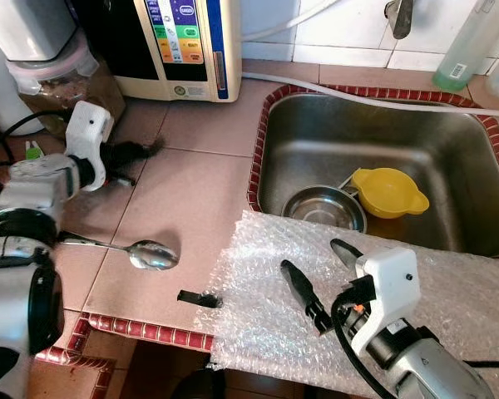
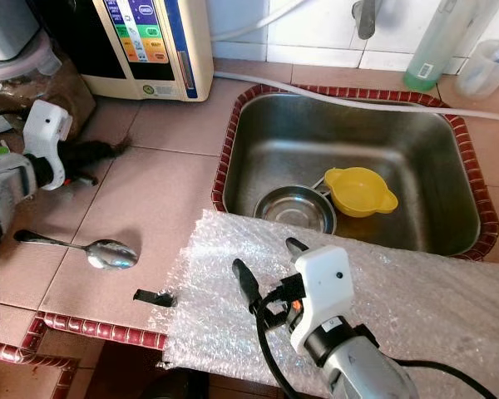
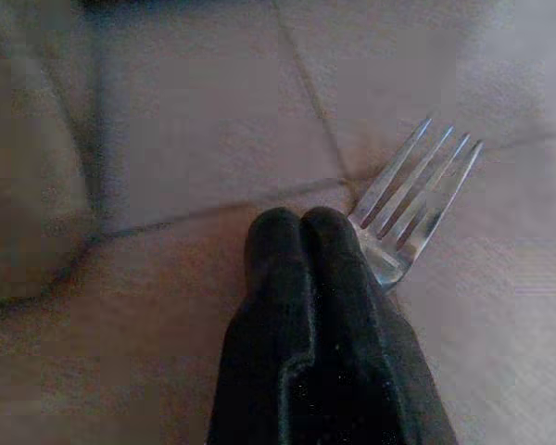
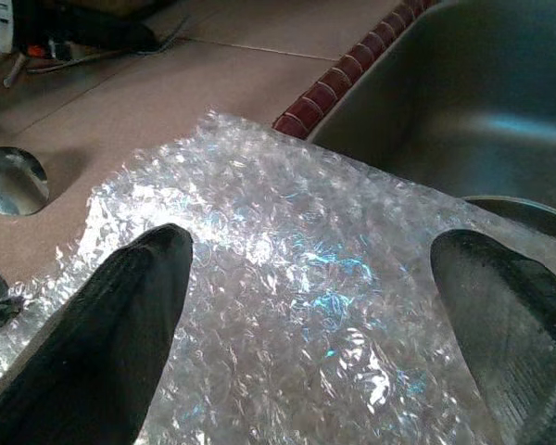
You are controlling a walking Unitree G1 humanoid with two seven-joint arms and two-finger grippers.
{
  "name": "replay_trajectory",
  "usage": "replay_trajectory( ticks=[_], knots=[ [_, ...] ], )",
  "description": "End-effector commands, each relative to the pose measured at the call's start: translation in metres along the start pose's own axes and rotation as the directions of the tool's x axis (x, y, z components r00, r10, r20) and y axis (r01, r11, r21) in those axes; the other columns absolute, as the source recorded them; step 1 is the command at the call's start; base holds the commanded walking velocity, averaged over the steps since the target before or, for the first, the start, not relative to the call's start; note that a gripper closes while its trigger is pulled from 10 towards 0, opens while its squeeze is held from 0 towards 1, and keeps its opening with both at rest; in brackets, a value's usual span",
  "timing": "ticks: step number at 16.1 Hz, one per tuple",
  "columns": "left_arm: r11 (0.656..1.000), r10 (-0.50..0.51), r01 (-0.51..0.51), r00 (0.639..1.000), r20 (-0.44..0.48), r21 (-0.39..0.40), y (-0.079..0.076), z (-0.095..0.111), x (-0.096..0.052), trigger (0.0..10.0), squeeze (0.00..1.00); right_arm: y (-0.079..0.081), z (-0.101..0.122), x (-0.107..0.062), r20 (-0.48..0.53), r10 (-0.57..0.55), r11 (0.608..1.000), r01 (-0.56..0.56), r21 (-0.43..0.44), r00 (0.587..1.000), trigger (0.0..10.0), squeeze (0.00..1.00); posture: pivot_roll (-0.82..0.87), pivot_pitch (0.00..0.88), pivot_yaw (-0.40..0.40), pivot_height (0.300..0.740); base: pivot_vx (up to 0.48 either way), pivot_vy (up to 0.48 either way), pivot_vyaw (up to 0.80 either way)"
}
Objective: Kitchen organization
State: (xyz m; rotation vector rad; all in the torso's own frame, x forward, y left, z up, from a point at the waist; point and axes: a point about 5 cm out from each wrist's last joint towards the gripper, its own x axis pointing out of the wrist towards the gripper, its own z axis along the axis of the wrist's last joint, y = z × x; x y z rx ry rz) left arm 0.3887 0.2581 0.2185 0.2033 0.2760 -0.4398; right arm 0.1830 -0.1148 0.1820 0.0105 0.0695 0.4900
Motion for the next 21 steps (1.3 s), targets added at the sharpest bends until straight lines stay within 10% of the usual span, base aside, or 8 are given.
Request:
replay_trajectory(
  ticks=[1,9,13,14,15,21],
  knots=[
    [0.994,-0.091,0.08,0.981,-0.169,-0.068,-0.008,-0.04,-0.001,10.0,0.0,0.001,-0.002,0.0,-0.005,0.012,1.0,-0.012,0.0,1.0,10.0,0.0,0.02,0.275,0.086,0.74,0.0,0.0,0.0],
    [0.9,-0.432,0.435,0.873,-0.228,-0.041,-0.039,-0.04,-0.021,10.0,0.0,-0.005,-0.004,0.01,0.006,0.049,0.998,-0.049,-0.034,0.999,10.0,0.0,0.05,0.229,0.081,0.74,0.0,0.0,0.0],
    [0.917,-0.397,0.398,0.906,-0.148,-0.026,-0.05,-0.029,-0.012,10.0,0.0,-0.008,-0.004,0.018,0.023,0.054,0.997,-0.052,-0.054,0.998,10.0,0.0,0.06,0.202,0.087,0.74,0.0,0.0,0.0],
    [0.92,-0.393,0.391,0.912,-0.116,-0.036,-0.052,-0.025,-0.009,10.0,0.76,-0.009,-0.004,0.019,0.025,0.054,0.997,-0.053,-0.056,0.998,10.0,0.0,0.06,0.193,0.087,0.74,0.0,0.0,0.0],
    [0.919,-0.394,0.391,0.918,-0.053,-0.055,-0.057,-0.018,-0.004,10.0,1.0,-0.01,-0.005,0.021,0.029,0.055,0.997,-0.054,-0.062,0.998,10.0,0.0,0.06,0.182,0.086,0.74,0.0,0.0,0.0],
    [0.957,-0.251,0.273,0.949,0.189,-0.102,-0.07,0.004,0.022,10.0,1.0,-0.016,-0.004,0.032,0.049,0.069,0.992,-0.063,-0.11,0.996,10.0,0.0,0.04,0.1,0.078,0.74,0.0,0.0,0.0]
  ],
)
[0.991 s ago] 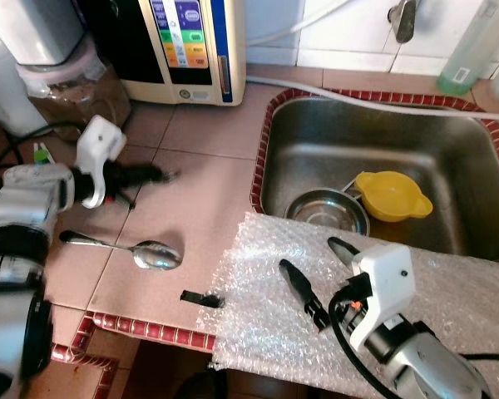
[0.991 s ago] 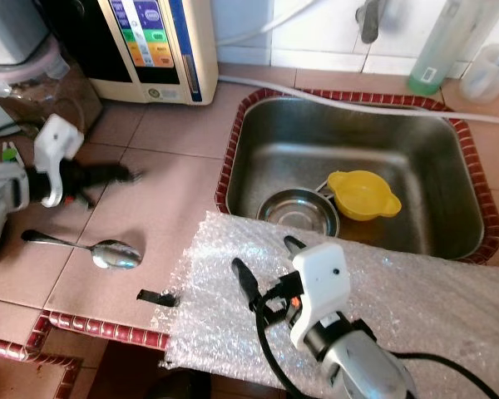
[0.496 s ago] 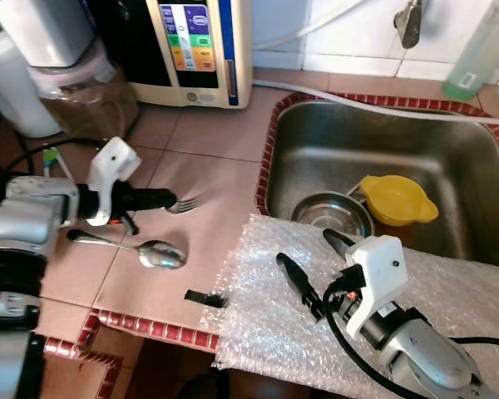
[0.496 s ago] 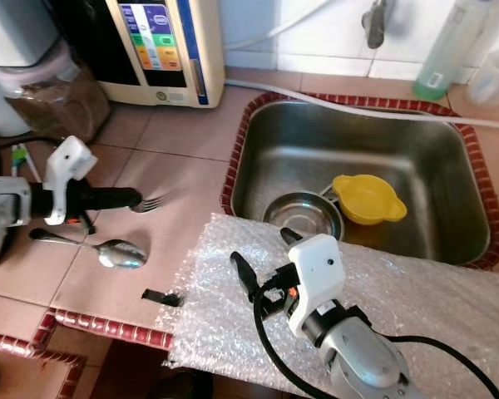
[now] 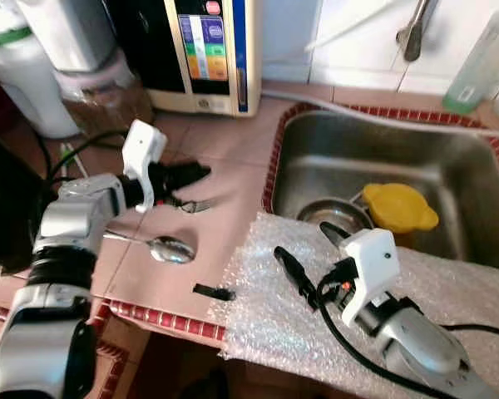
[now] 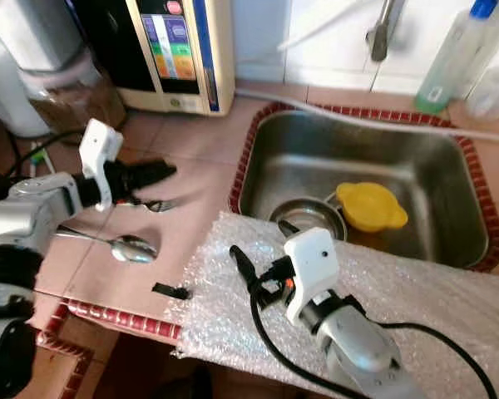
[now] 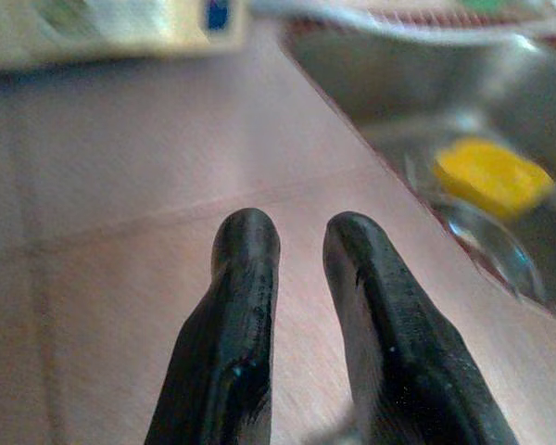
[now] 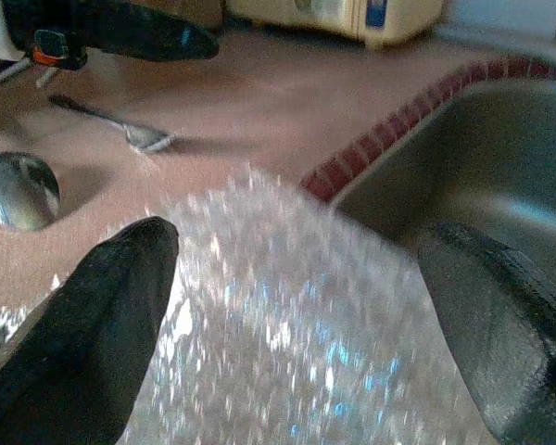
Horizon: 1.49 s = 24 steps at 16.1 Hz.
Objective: Kitchen organization
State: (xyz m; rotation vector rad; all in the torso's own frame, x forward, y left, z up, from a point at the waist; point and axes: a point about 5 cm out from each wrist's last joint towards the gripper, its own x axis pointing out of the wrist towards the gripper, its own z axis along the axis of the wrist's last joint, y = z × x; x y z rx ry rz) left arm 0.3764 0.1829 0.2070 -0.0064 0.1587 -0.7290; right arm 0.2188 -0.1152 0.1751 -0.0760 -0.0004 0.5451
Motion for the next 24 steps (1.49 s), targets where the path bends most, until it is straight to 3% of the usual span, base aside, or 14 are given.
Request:
replay_trajectory(
  ticks=[1,4,5,8,11,12,15,17,18,19,21,24],
  knots=[
    [0.999,0.031,-0.031,0.999,0.02,-0.008,0.004,-0.002,-0.001,10.0,1.0,0.001,0.001,0.001,0.013,0.015,1.0,-0.015,-0.014,1.0,10.0,0.0,0.04,0.1,0.078,0.74,0.0,0.0,0.0],
    [0.997,0.075,-0.076,0.997,0.034,0.012,0.007,-0.008,-0.002,10.0,1.0,-0.001,-0.001,0.004,0.019,0.014,1.0,-0.013,-0.025,1.0,10.0,0.0,0.04,0.076,0.078,0.74,0.0,0.0,0.0],
    [0.994,0.09,-0.091,0.996,0.013,0.064,0.015,-0.01,-0.009,10.0,1.0,-0.003,-0.002,0.005,0.021,0.013,0.999,-0.013,-0.03,1.0,10.0,0.0,0.05,0.065,0.08,0.74,0.0,0.0,0.0],
    [0.987,0.131,-0.132,0.991,0.02,0.096,0.027,-0.003,-0.018,10.0,1.0,-0.004,-0.002,0.007,0.029,0.013,0.999,-0.012,-0.036,0.999,10.0,0.0,0.05,0.055,0.078,0.74,0.0,0.0,0.0],
    [0.977,0.146,-0.151,0.988,0.039,0.148,0.026,0.003,-0.014,10.0,1.0,-0.003,-0.003,0.01,0.037,0.018,0.999,-0.016,-0.039,0.999,10.0,0.0,0.06,0.056,0.08,0.74,0.0,0.0,0.0],
    [0.968,0.153,-0.158,0.987,0.045,0.196,0.023,0.002,-0.011,10.0,1.0,-0.003,-0.003,0.01,0.041,0.017,0.999,-0.015,-0.036,0.999,10.0,0.0,0.06,0.06,0.083,0.74,0.0,0.0,0.0],
    [0.969,0.193,-0.211,0.972,0.135,0.13,0.013,-0.006,-0.001,10.0,1.0,-0.002,-0.007,0.01,0.035,0.002,1.0,-0.001,-0.024,0.999,10.0,0.0,0.07,0.059,0.081,0.74,0.0,0.0,0.0],
    [0.977,0.163,-0.181,0.974,0.156,0.11,-0.003,-0.02,0.004,10.0,1.0,-0.002,-0.01,0.008,0.021,0.0,1.0,0.001,-0.022,1.0,10.0,0.0,0.06,0.058,0.072,0.74,0.0,0.0,0.0],
    [0.978,0.176,-0.194,0.964,0.2,0.078,-0.008,-0.021,0.004,10.0,1.0,-0.002,-0.012,0.006,0.014,-0.001,1.0,0.001,-0.023,1.0,10.0,0.0,0.06,0.057,0.068,0.74,0.0,0.0,0.0],
    [0.963,0.216,-0.256,0.924,0.315,0.089,-0.018,-0.018,-0.002,10.0,1.0,-0.004,-0.015,0.002,0.0,-0.007,1.0,0.007,-0.025,1.0,10.0,0.0,0.06,0.057,0.061,0.74,0.0,0.0,0.0],
    [0.958,0.195,-0.25,0.925,0.326,0.137,-0.03,-0.022,-0.006,10.0,1.0,-0.007,-0.018,-0.002,-0.013,-0.009,1.0,0.009,-0.029,1.0,10.0,0.0,0.07,0.054,0.046,0.74,0.0,0.0,0.0],
    [0.947,0.282,-0.314,0.917,0.283,0.075,-0.034,-0.043,-0.019,10.0,1.0,-0.009,-0.026,-0.009,-0.042,-0.003,1.0,0.002,-0.027,0.999,10.0,0.0,0.08,0.043,0.02,0.74,0.0,0.0,0.0]
  ],
)
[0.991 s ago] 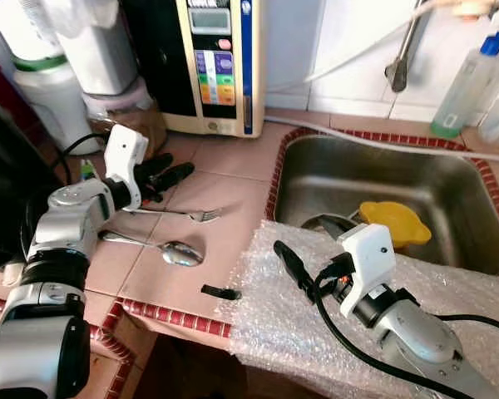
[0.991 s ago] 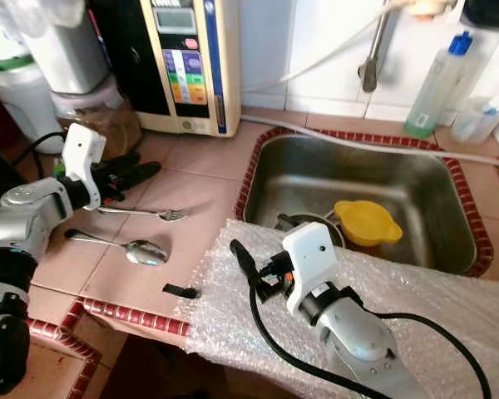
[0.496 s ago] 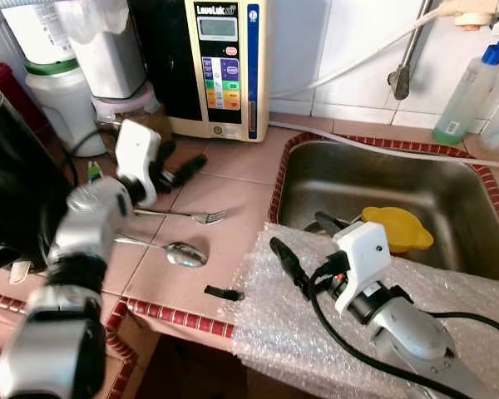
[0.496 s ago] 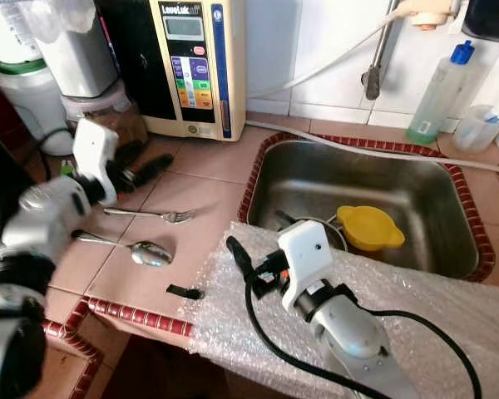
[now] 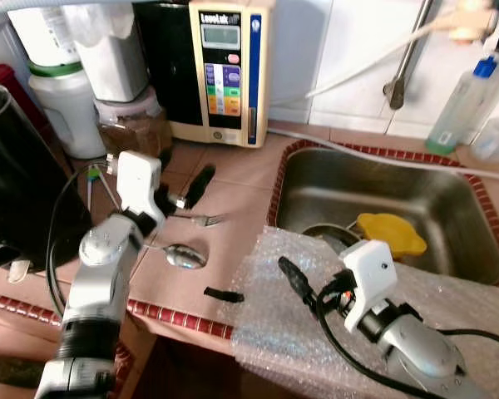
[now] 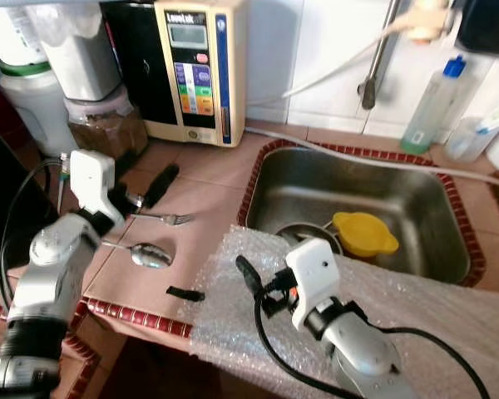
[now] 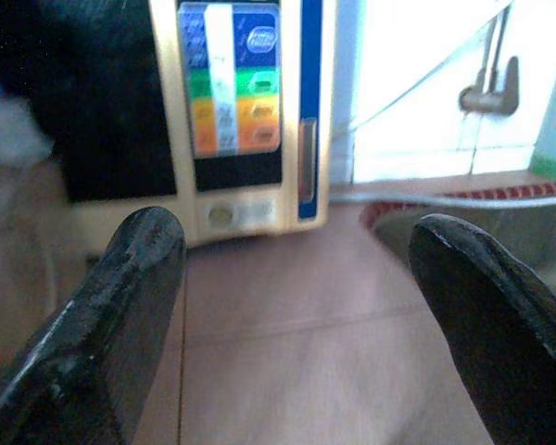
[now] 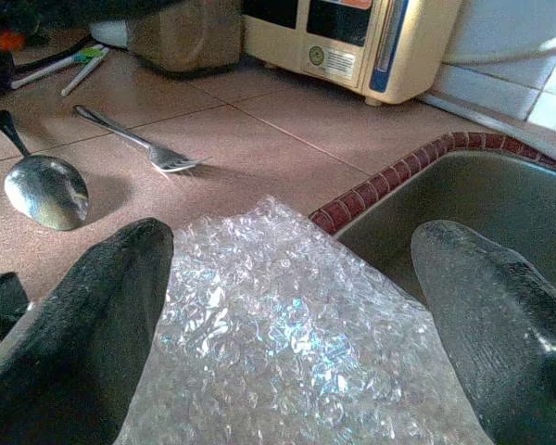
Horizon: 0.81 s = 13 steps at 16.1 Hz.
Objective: Kitchen organization
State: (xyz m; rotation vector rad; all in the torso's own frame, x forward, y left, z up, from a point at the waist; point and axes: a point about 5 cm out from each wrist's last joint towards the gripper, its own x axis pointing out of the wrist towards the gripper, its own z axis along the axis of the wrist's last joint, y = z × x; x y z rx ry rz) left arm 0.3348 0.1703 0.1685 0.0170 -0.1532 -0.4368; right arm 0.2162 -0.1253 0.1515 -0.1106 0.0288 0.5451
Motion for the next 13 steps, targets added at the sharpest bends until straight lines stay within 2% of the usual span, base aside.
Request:
replay_trajectory(
  ticks=[1,5,6,8,9,13],
  knots=[
    [1.0,0.019,-0.019,0.999,-0.033,-0.007,-0.001,-0.003,-0.006,10.0,1.0,-0.004,-0.004,-0.004,-0.016,-0.008,1.0,0.008,0.0,1.0,10.0,0.0,0.08,0.041,0.014,0.74,0.0,0.0,0.0],
    [0.987,-0.161,0.162,0.984,-0.076,0.013,-0.028,-0.009,-0.008,10.0,1.0,-0.005,-0.008,-0.01,-0.022,-0.04,0.999,0.04,0.02,0.999,10.0,0.0,0.08,0.034,0.004,0.74,0.0,0.0,0.0],
    [0.98,-0.196,0.198,0.976,-0.095,0.003,-0.036,-0.013,-0.008,10.0,1.0,-0.008,-0.008,-0.009,-0.011,-0.105,0.994,0.105,0.027,0.994,10.0,0.0,0.08,0.031,0.011,0.74,0.0,0.0,0.0],
    [0.982,-0.191,0.19,0.975,-0.112,-0.024,-0.042,-0.017,-0.012,10.0,1.0,-0.011,-0.008,-0.012,0.002,-0.18,0.983,0.18,0.032,0.984,10.0,0.0,0.08,0.029,0.018,0.74,0.0,0.0,0.0],
    [0.984,-0.177,0.17,0.975,-0.133,-0.059,-0.047,-0.023,-0.019,10.0,1.0,-0.01,-0.008,-0.016,0.001,-0.216,0.974,0.215,0.069,0.976,10.0,0.0,0.07,0.031,0.022,0.74,0.0,0.0,0.0],
    [0.983,-0.167,0.155,0.976,-0.143,-0.097,-0.056,-0.028,-0.028,10.0,1.0,-0.007,-0.011,-0.021,-0.012,-0.233,0.97,0.233,0.071,0.972,10.0,0.0,0.06,0.036,0.013,0.74,0.0,0.0,0.0]
  ],
)
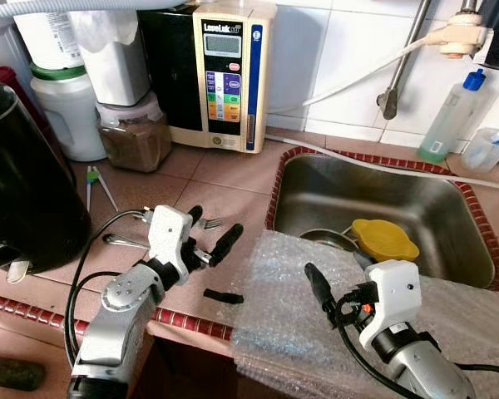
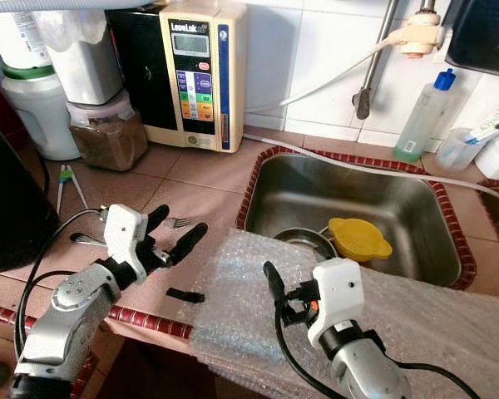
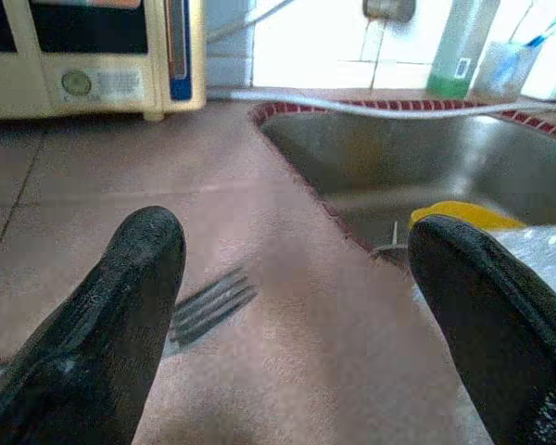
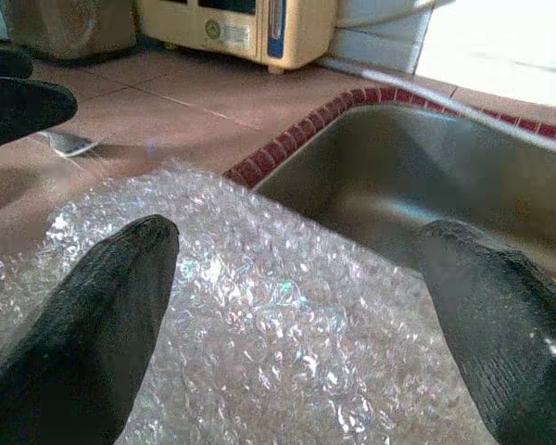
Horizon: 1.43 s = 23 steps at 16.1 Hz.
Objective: Kitchen organization
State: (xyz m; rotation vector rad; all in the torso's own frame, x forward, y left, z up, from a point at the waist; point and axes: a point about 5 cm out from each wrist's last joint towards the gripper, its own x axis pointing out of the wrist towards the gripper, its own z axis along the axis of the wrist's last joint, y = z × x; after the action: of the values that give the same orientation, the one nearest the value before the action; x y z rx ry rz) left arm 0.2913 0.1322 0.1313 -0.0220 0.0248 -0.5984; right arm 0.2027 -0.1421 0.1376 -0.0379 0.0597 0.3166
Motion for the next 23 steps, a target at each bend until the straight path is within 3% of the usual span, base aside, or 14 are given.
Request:
replay_trajectory(
  ticks=[1,3,6,10,13,18,19,20,23],
  knots=[
    [1.0,-0.002,0.002,1.0,-0.005,0.002,-0.003,0.002,-0.001,10.0,1.0,0.0,0.005,-0.002,0.02,-0.006,1.0,0.006,-0.015,1.0,10.0,0.0,0.06,0.035,0.009,0.74,0.0,0.0,0.0],
    [1.0,-0.022,0.022,0.999,-0.026,0.021,-0.005,-0.001,0.001,10.0,1.0,0.008,0.005,0.0,0.003,0.065,0.998,-0.065,-0.014,0.998,10.0,0.0,0.06,0.034,0.008,0.74,0.0,0.0,0.0],
    [0.999,-0.045,0.046,0.998,-0.046,0.023,-0.009,-0.004,0.017,10.0,1.0,0.0,-0.005,-0.008,-0.047,0.025,1.0,-0.024,0.02,0.999,10.0,0.0,0.03,0.032,0.023,0.74,0.0,0.0,0.0],
    [0.998,-0.052,0.054,0.996,-0.069,0.017,-0.018,-0.01,0.031,10.0,1.0,0.003,-0.002,-0.007,-0.037,0.014,1.0,-0.013,0.027,0.999,10.0,0.0,0.02,0.032,0.038,0.74,0.0,0.0,0.0],
    [0.999,-0.017,0.021,0.995,-0.098,0.04,-0.017,-0.017,0.035,10.0,1.0,0.005,-0.001,-0.006,-0.033,0.015,0.999,-0.014,0.028,0.999,10.0,0.0,0.01,0.032,0.044,0.74,0.0,0.0,0.0],
    [0.991,0.121,-0.113,0.985,-0.125,0.07,-0.002,-0.026,0.04,10.0,1.0,0.008,0.002,-0.003,-0.02,0.027,0.999,-0.026,0.024,0.999,10.0,0.0,0.01,0.04,0.043,0.74,0.0,0.0,0.0],
    [0.991,0.124,-0.116,0.984,-0.13,0.07,-0.002,-0.027,0.042,10.0,0.55,0.009,0.003,-0.004,-0.02,0.027,0.999,-0.026,0.024,0.999,10.0,0.0,0.01,0.044,0.045,0.74,0.0,0.0,0.0],
    [0.992,0.116,-0.108,0.983,-0.142,0.062,-0.005,-0.029,0.043,10.0,0.0,0.009,0.003,-0.004,-0.019,0.027,0.999,-0.026,0.024,0.999,10.0,0.0,0.0,0.045,0.046,0.74,0.0,0.0,0.0],
    [0.989,0.147,-0.14,0.973,-0.18,0.056,-0.005,-0.037,0.045,10.0,0.0,0.01,0.003,-0.005,-0.019,0.024,0.999,-0.024,0.029,1.0,10.0,0.0,0.0,0.052,0.054,0.74,0.0,0.0,0.0]
  ],
)
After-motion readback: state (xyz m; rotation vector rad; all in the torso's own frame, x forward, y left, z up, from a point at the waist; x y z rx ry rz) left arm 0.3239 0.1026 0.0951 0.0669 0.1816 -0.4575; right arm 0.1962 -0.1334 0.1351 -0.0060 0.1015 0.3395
